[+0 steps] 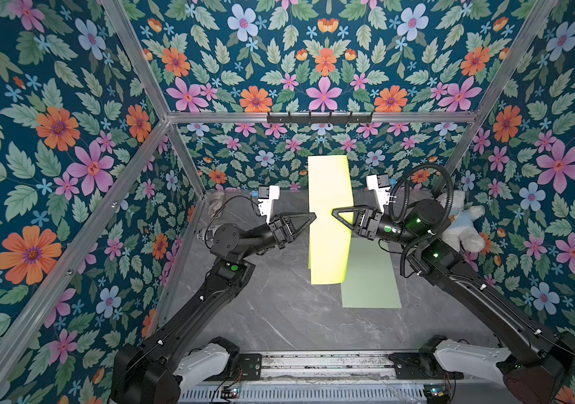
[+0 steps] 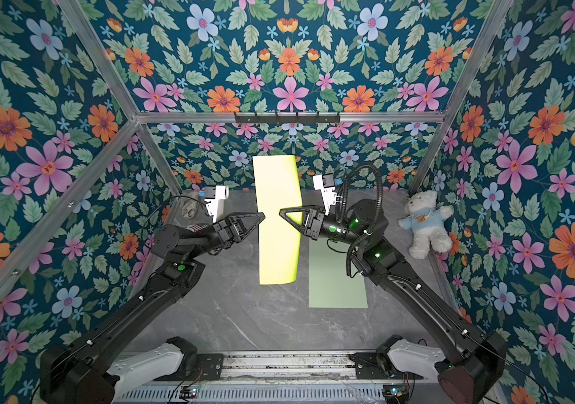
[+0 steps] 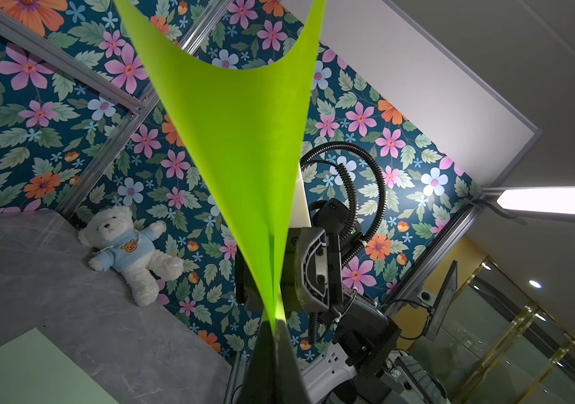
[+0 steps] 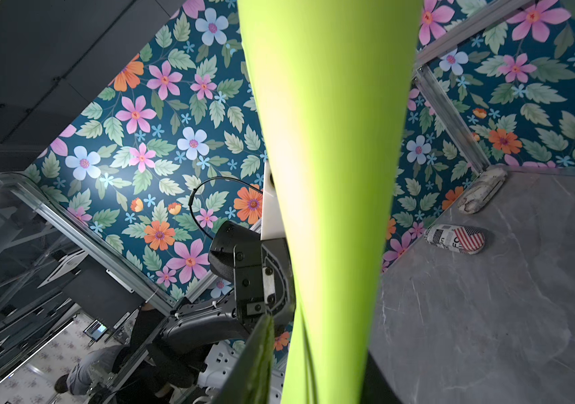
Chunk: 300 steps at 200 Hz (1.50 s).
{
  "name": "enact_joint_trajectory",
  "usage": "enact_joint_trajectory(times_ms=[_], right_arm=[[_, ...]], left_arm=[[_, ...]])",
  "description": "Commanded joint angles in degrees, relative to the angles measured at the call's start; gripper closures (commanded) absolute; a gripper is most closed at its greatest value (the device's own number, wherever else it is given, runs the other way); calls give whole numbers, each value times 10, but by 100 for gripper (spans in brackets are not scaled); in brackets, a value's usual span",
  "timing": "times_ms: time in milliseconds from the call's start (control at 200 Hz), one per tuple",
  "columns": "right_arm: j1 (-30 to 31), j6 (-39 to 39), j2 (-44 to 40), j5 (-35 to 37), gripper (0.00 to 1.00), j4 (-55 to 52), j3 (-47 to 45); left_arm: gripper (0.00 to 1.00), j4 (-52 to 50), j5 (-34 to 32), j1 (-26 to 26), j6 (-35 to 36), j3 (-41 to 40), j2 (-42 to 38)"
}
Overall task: Fold the rectangular paper in half along the long edge
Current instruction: Fold the paper.
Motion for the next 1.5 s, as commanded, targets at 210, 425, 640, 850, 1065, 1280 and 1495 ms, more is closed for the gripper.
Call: enact_joint_trajectory(times_ms=[210, 425, 640, 850, 1065, 1280, 1495], right_arm=[[7, -35, 3, -21, 82, -40, 23], [6, -40, -2, -16, 88, -44, 19], [7, -46, -1, -15, 93, -50, 19], [6, -56, 3, -20, 98, -61, 21], [11, -55, 10, -33, 98, -56, 24], [23, -67, 25, -41, 98, -67, 39], [23, -86, 34, -45, 98, -99, 56]], left_arm=[[100, 20, 7, 0, 1, 3, 0], [100, 16, 7, 0, 2, 3, -2], [100, 16, 9, 0, -1, 5, -2], [100, 10, 11, 0, -1, 9, -3], [92, 10, 10, -1, -4, 10, 4], [88, 23, 14, -6, -15, 10, 20], [90, 13, 14, -8, -10, 9, 17]])
